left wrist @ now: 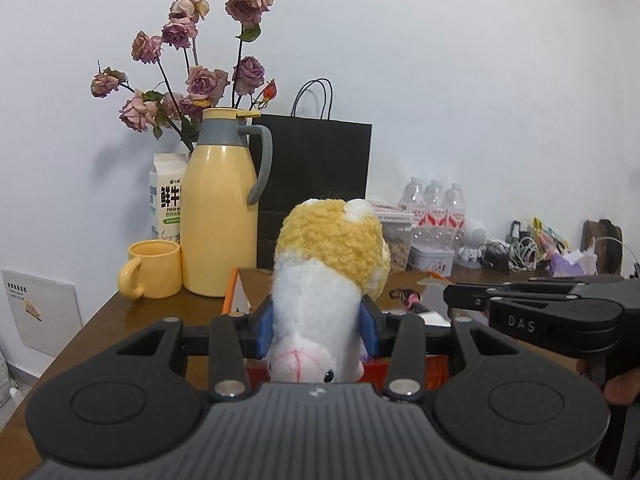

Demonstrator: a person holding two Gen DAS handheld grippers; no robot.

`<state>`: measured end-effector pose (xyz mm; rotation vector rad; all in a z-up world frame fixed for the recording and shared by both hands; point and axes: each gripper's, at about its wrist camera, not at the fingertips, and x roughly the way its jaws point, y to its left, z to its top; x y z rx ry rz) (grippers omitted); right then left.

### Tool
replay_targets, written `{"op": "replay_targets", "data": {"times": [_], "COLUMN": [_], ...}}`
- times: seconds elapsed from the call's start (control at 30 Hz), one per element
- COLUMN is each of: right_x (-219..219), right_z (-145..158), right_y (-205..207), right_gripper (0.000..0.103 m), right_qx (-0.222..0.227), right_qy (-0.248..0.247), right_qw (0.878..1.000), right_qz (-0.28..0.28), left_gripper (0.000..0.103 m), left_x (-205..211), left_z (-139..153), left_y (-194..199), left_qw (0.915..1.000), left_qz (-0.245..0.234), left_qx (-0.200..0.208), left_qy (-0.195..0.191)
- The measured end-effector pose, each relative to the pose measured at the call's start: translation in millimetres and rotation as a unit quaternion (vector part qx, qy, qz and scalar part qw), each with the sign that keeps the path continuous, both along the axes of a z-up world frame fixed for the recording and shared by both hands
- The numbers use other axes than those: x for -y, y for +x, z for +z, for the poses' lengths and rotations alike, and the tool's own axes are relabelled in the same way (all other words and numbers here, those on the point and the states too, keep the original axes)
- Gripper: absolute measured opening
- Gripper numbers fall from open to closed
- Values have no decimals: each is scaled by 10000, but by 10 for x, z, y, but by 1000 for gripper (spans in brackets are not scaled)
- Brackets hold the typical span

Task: Organize objects
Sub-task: 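Carry the plush toy and rubber loop into the box and open both tools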

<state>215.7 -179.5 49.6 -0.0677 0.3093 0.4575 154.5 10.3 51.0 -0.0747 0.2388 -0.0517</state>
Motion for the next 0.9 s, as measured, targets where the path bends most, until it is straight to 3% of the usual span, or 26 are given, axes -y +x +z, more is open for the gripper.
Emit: {"op": "replay_targets", "data": {"times": [0.33,0.57,0.7,0.9], "right_x": [-128,-185,-159,-178], "right_z": [3,-139,-322,-383], "right_y": [558,941,1077,1056], "right_gripper": [3,3,3,3], "right_qx": [-85,-230,-503,-521], "right_qy": [318,397,338,226], "right_qw": [9994,9986,9977,9978], "right_qz": [-122,-252,-308,-337], "left_gripper": [42,42,42,45], "left_x": [107,53,52,76], "left_z": [33,-121,-270,-334], "left_y": [636,1070,1169,1162], "left_qw": [9996,9989,9984,9984], "left_qz": [237,383,335,351], "left_qx": [2,-233,-440,-433], "left_qy": [-161,-126,-84,-20]}}
